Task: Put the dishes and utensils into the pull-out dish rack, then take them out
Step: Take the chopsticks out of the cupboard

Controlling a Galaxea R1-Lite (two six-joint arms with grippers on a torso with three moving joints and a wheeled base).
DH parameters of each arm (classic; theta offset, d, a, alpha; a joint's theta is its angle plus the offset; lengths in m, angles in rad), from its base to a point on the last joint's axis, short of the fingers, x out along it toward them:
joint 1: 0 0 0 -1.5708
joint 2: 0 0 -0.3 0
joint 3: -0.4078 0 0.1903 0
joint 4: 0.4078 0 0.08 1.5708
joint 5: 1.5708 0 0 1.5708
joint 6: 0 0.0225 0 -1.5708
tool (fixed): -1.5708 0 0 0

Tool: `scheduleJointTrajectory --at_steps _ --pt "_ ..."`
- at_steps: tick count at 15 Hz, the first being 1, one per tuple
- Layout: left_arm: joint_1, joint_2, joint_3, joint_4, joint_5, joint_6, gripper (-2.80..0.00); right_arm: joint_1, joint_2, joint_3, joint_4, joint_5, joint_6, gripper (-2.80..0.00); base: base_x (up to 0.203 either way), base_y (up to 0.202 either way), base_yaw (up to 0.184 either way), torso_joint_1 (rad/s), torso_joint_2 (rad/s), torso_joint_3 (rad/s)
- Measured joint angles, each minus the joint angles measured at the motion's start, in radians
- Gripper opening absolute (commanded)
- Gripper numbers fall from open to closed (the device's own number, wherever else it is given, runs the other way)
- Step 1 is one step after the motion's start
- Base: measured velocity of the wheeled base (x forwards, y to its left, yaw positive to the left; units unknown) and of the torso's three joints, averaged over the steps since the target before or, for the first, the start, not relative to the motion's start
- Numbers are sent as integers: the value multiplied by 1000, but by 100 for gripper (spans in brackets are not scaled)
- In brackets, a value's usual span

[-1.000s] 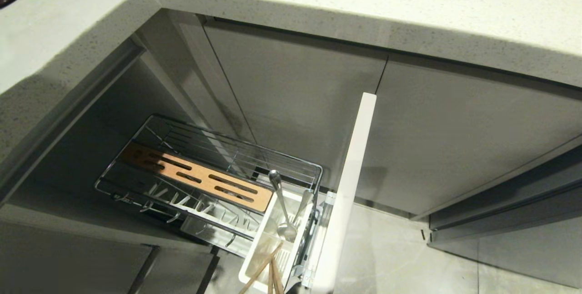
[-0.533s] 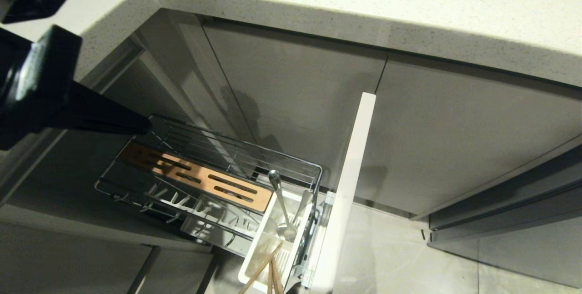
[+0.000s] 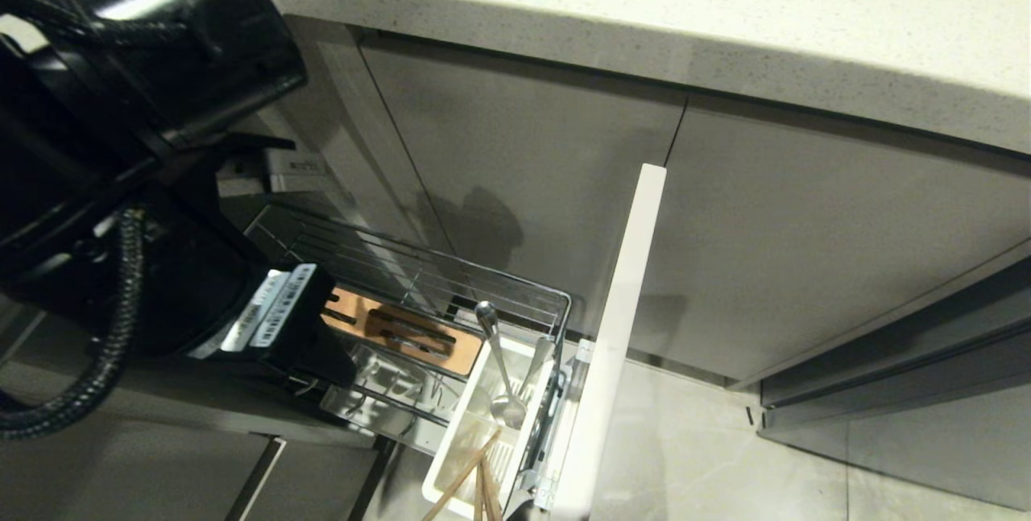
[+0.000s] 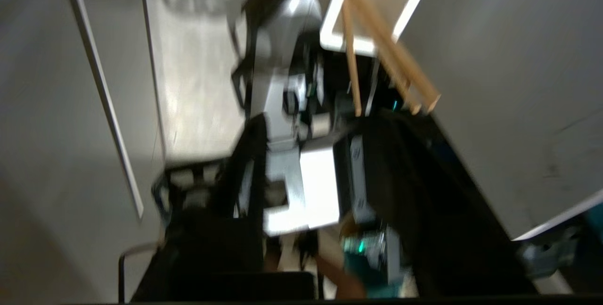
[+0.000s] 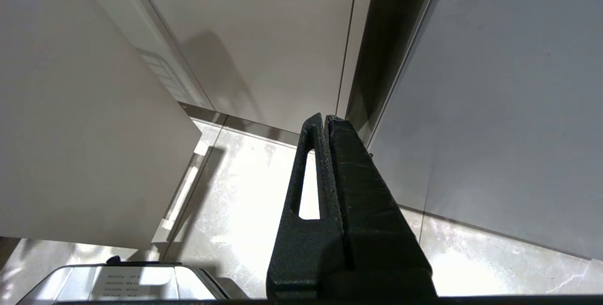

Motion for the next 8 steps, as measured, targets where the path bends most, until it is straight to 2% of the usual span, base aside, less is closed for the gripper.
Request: scheduleJointTrajectory --at_steps 3,6,8 --pt "-9 81 4 15 -108 6 0 0 0 0 0 0 0 -280 0 0 0 0 0 0" --pt "-14 148 26 16 -161 13 0 0 0 0 0 0 0 -280 0 0 0 0 0 0" --pt "-16 177 52 17 -191 39 0 0 0 0 0 0 0 -280 0 0 0 0 0 0"
